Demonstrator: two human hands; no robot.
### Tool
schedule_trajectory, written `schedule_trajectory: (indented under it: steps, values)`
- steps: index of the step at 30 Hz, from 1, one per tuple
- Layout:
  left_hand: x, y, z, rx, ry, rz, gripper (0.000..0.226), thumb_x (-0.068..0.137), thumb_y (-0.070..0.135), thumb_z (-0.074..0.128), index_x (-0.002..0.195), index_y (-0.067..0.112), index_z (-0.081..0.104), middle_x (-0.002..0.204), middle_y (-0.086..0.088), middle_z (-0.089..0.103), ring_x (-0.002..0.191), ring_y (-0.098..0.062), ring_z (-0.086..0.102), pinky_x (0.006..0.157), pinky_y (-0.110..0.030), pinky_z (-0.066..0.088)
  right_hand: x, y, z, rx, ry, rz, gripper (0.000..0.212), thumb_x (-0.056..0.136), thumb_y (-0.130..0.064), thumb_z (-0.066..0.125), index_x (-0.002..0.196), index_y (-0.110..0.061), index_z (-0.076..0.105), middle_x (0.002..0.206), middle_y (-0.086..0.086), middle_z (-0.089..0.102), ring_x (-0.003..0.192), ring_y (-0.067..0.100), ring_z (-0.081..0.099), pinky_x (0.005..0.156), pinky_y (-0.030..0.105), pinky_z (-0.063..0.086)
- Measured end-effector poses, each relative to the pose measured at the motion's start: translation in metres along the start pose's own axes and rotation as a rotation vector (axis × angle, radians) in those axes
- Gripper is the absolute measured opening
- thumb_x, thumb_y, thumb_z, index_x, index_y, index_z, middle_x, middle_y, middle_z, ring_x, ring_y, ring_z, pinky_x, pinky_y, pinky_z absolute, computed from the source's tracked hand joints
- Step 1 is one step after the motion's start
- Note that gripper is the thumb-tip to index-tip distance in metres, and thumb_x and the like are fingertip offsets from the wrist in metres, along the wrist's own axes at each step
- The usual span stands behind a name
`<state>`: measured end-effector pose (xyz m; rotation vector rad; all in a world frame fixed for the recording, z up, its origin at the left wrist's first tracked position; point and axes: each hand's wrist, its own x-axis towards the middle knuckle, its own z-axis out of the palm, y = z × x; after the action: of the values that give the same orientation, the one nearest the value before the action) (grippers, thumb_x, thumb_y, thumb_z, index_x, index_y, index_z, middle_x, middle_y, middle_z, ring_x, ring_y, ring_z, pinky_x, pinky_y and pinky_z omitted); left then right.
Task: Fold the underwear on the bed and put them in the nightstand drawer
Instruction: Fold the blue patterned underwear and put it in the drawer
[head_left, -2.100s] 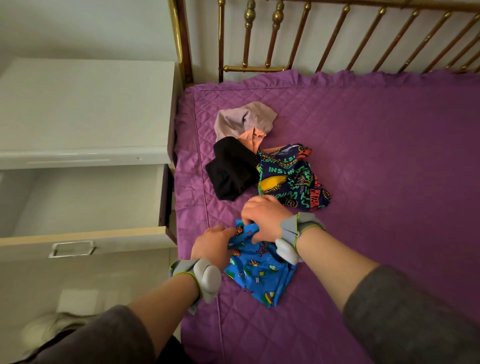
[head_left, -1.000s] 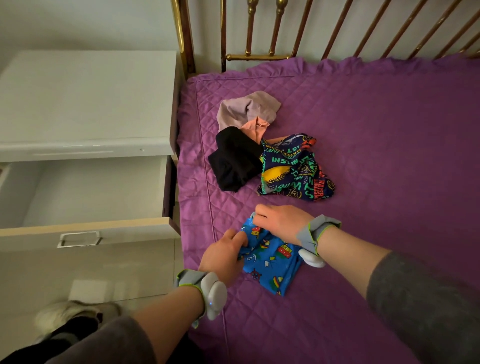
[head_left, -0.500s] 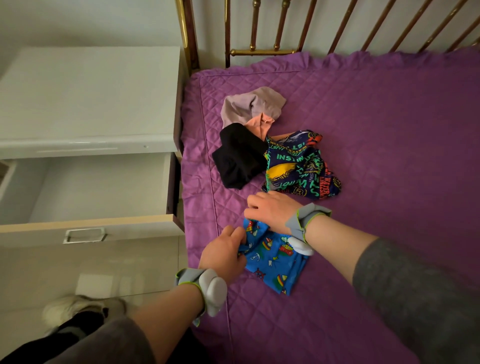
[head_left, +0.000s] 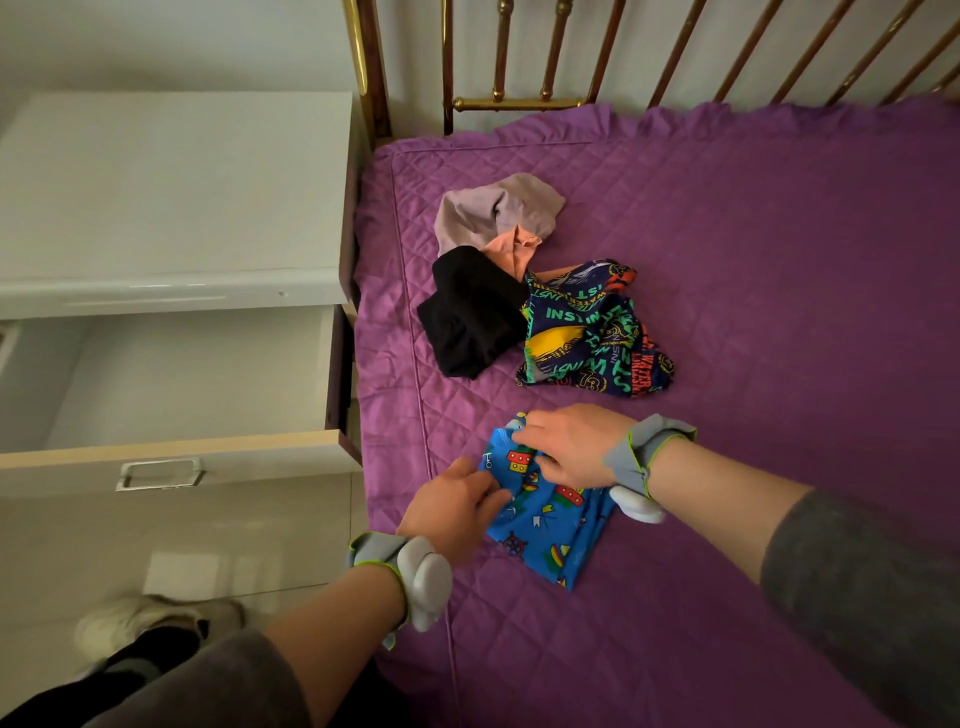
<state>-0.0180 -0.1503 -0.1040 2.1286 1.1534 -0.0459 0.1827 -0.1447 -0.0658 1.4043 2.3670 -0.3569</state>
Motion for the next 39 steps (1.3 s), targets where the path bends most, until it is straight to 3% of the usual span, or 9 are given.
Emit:
schedule_trajectory:
  steps: [4,7,9,11,13,17,24,32,39]
  values:
    - [0.003,0.001,-0.001,0.025,0.013,-0.021,0.021,0.09,0.027,0.055,0.106,0.014,0.06,0.11,-0.003,0.053,0.096,-0.025,0.059,0.08,-0.036,0.048,0.009,-0.005,-0.011,-0.044,0.01,0.022,0.024,0.096,-0.031,0.043,0.11,-0.015,0.056,0.115,0.006,0.051,0.105,0.029,0.053,0.067,0.036,0.034]
    - [0.003,0.006,0.001,0.052,0.037,-0.128,0.036,0.083,0.034,0.063,0.108,0.013,0.05,0.113,-0.004,0.048,0.1,-0.026,0.055,0.08,-0.038,0.048,0.02,-0.005,-0.02,-0.068,0.019,-0.053,0.016,0.086,-0.023,0.059,0.101,-0.017,0.059,0.132,0.004,0.041,0.119,0.027,0.041,0.087,0.038,0.036]
    - [0.002,0.008,0.004,0.087,0.028,-0.177,0.047,0.081,0.04,0.065,0.113,0.014,0.044,0.118,-0.004,0.047,0.108,-0.025,0.051,0.087,-0.039,0.048,0.028,-0.007,-0.025,0.006,-0.057,-0.049,0.022,0.08,-0.015,0.065,0.099,-0.019,0.054,0.134,0.003,0.042,0.118,0.027,0.045,0.086,0.038,0.036]
    - [0.002,0.009,0.006,0.093,0.008,-0.218,0.053,0.081,0.044,0.064,0.12,0.015,0.042,0.122,-0.004,0.047,0.113,-0.024,0.05,0.091,-0.04,0.048,0.034,-0.008,-0.027,0.109,-0.152,0.005,0.043,0.079,-0.012,0.066,0.115,-0.02,0.044,0.128,0.005,0.049,0.112,0.03,0.052,0.077,0.036,0.037]
    - [0.003,0.01,0.009,0.093,-0.008,-0.253,0.056,0.081,0.047,0.063,0.122,0.016,0.042,0.123,-0.005,0.05,0.113,-0.025,0.051,0.092,-0.04,0.048,0.037,-0.007,-0.025,0.082,-0.25,0.026,0.062,0.082,-0.016,0.065,0.135,-0.021,0.033,0.13,0.005,0.053,0.117,0.03,0.05,0.085,0.039,0.041]
    - [0.003,0.016,0.013,0.098,-0.056,-0.261,0.056,0.081,0.049,0.062,0.122,0.014,0.046,0.123,-0.008,0.052,0.111,-0.026,0.054,0.089,-0.038,0.049,0.035,-0.005,-0.021,-0.119,-0.286,-0.024,0.05,0.085,-0.027,0.062,0.132,-0.022,0.045,0.131,0.004,0.051,0.125,0.026,0.04,0.1,0.042,0.033]
    - [0.005,0.032,0.013,0.085,0.037,-0.174,0.042,0.081,0.035,0.066,0.106,0.012,0.042,0.113,-0.006,0.054,0.105,-0.026,0.055,0.078,-0.04,0.049,0.001,0.001,-0.011,0.041,-0.104,0.051,0.046,0.072,-0.021,0.073,0.108,-0.015,0.046,0.115,0.005,0.046,0.108,0.025,0.046,0.081,0.035,0.039]
    - [-0.003,0.05,0.03,0.401,-0.019,0.187,0.032,0.09,0.012,0.041,0.121,0.015,0.038,0.12,-0.005,0.046,0.11,-0.027,0.047,0.085,-0.038,0.039,-0.04,-0.001,0.021,-0.025,0.023,0.063,0.03,0.08,-0.009,0.06,0.105,-0.012,0.043,0.112,0.007,0.043,0.1,0.027,0.051,0.062,0.038,0.041]
    - [-0.009,0.053,0.026,0.5,-0.138,0.24,0.036,0.091,0.011,0.039,0.127,0.014,0.037,0.124,-0.008,0.043,0.112,-0.03,0.046,0.087,-0.04,0.038,-0.058,0.006,0.027,0.012,0.035,-0.029,0.028,0.08,-0.003,0.051,0.107,-0.009,0.047,0.113,0.011,0.045,0.102,0.029,0.048,0.078,0.044,0.047]
